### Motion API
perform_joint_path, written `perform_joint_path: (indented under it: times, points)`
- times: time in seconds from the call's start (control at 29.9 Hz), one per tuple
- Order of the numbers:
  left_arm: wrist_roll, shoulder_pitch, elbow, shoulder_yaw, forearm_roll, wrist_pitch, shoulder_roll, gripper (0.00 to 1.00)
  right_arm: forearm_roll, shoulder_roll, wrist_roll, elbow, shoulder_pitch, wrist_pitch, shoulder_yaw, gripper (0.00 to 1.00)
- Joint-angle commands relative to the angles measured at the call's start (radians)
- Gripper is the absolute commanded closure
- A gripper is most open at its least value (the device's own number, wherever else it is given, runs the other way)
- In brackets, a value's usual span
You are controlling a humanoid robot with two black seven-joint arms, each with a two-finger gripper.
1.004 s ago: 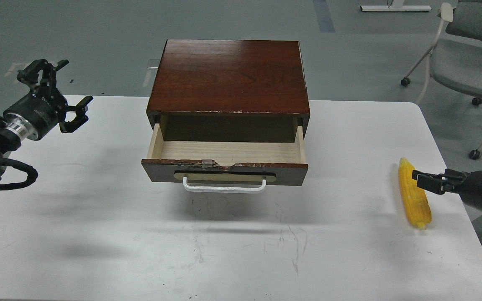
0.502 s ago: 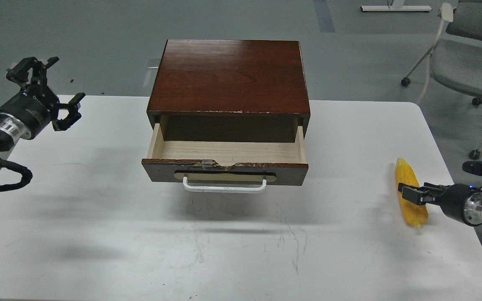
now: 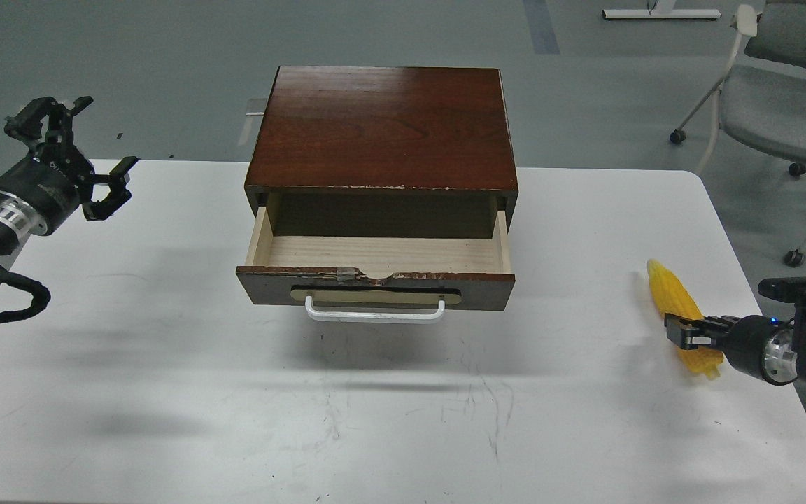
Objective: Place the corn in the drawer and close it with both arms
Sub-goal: 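Grasp the yellow corn cob with the right gripper, then lift the corn with the right gripper and lower it into the drawer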
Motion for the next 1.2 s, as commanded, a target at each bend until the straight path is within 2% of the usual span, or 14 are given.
perform_joint_path:
  times: [0.0, 0.03, 0.07, 0.1, 0.17, 0.33, 0.54, 0.67, 0.74, 0.97, 1.0, 1.1, 1.14, 1.17]
  points:
    - [0.000, 0.000, 0.000, 0.000, 0.000, 0.000, -0.002, 0.02, -0.065, -0.024, 0.059, -0.001, 0.146, -0.065, -0.028, 1.00]
    - [0.000, 0.000, 0.000, 0.000, 0.000, 0.000, 0.000, 0.02, -0.110, -0.029, 0.077, -0.003, 0.186, -0.088, -0.036, 1.00]
    - [0.000, 0.000, 0.000, 0.000, 0.000, 0.000, 0.000, 0.02, -0.213, -0.029, 0.137, -0.009, 0.268, -0.153, -0.054, 1.00]
    - [0.000, 0.000, 0.000, 0.000, 0.000, 0.000, 0.000, 0.02, -0.318, -0.020, 0.221, -0.030, 0.349, -0.224, -0.074, 1.00]
    - [0.000, 0.000, 0.000, 0.000, 0.000, 0.000, 0.000, 0.02, -0.436, 0.022, 0.315, -0.061, 0.467, -0.305, -0.100, 1.00]
    - [0.000, 0.000, 0.000, -0.001, 0.000, 0.000, 0.006, 0.02, -0.521, 0.160, 0.321, -0.107, 0.678, -0.404, -0.193, 1.00]
    - [0.000, -0.002, 0.000, -0.001, 0.000, 0.000, 0.006, 0.02, -0.529, 0.368, 0.321, -0.110, 0.873, -0.416, -0.408, 1.00]
    - [0.000, -0.002, 0.000, -0.003, -0.001, 0.000, 0.010, 0.02, -0.527, 0.500, 0.321, -0.113, 0.904, -0.406, -0.491, 1.00]
    - [0.000, -0.002, 0.000, -0.003, -0.001, 0.000, 0.024, 0.02, -0.518, 0.537, 0.321, -0.112, 0.890, -0.400, -0.503, 0.93]
    - [0.000, 0.005, 0.000, -0.003, -0.001, 0.000, 0.056, 0.02, -0.466, 0.562, 0.321, -0.115, 0.849, -0.331, -0.530, 0.91]
    - [-0.002, 0.009, 0.000, -0.003, -0.001, 0.000, 0.060, 0.02, -0.463, 0.562, 0.321, -0.115, 0.838, -0.324, -0.530, 0.89]
    - [-0.002, 0.012, 0.000, -0.003, -0.001, 0.000, 0.069, 0.02, -0.465, 0.563, 0.321, -0.115, 0.826, -0.326, -0.530, 0.73]
    - [-0.002, 0.012, 0.000, -0.003, -0.001, 0.000, 0.070, 0.02, -0.463, 0.571, 0.321, -0.117, 0.826, -0.326, -0.527, 0.62]
    - [-0.002, 0.012, 0.000, -0.003, -0.001, 0.000, 0.070, 0.02, -0.463, 0.579, 0.321, -0.117, 0.827, -0.326, -0.528, 0.58]
